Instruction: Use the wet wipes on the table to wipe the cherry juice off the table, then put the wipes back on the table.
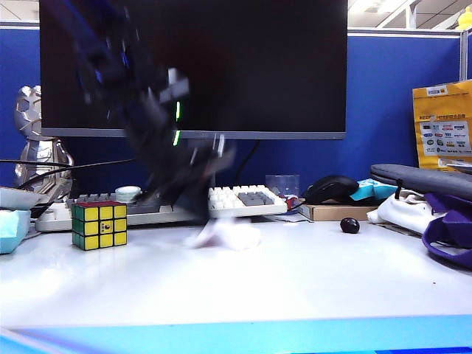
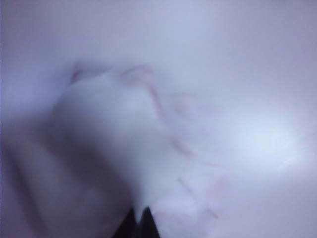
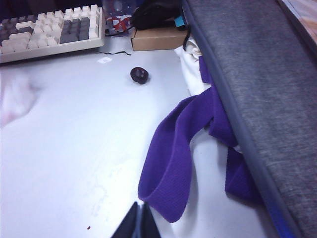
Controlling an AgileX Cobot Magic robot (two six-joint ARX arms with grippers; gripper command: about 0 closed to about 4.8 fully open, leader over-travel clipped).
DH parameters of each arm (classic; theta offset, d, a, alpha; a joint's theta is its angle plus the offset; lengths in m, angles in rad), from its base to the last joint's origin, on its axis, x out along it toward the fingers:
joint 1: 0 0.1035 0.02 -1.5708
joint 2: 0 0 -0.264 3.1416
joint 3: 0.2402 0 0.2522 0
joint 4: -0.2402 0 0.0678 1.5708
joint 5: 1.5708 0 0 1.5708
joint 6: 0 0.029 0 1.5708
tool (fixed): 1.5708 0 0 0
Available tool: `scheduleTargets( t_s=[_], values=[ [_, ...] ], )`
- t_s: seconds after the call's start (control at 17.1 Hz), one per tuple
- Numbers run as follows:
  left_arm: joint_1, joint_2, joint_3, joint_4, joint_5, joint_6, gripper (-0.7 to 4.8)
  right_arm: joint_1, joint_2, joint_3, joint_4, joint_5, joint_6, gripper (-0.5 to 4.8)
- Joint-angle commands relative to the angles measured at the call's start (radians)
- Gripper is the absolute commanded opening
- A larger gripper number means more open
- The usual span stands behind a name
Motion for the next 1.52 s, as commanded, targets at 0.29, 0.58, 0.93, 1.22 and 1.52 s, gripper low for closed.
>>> scheduleTargets(
  t_s=[0.29,0.58,0.93,1.22,1.52],
  values=[
    [0.022,0.040,0.013,-0.270,-0.472,0.165,-0.05,0.000,0.000,-0.002,0.007,-0.002,-0.002,0.00],
    [0.071,0.040,0.014,-0.292,-0.306,0.161,-0.05,0.000,0.000,-0.002,0.007,-0.002,-0.002,0.00],
    [-0.011,0.042,0.011,-0.205,-0.028,0.127,-0.05,0.001,0.000,-0.002,0.007,-0.002,-0.002,0.00],
    [0.068,0.042,0.011,-0.278,-0.373,0.131,-0.05,0.001,0.000,-0.002,0.007,-0.002,-0.002,0.00],
    [0.182,0.042,0.011,-0.332,-0.476,0.135,-0.05,0.001,-0.003,-0.002,0.008,-0.002,-0.002,0.00]
  ],
)
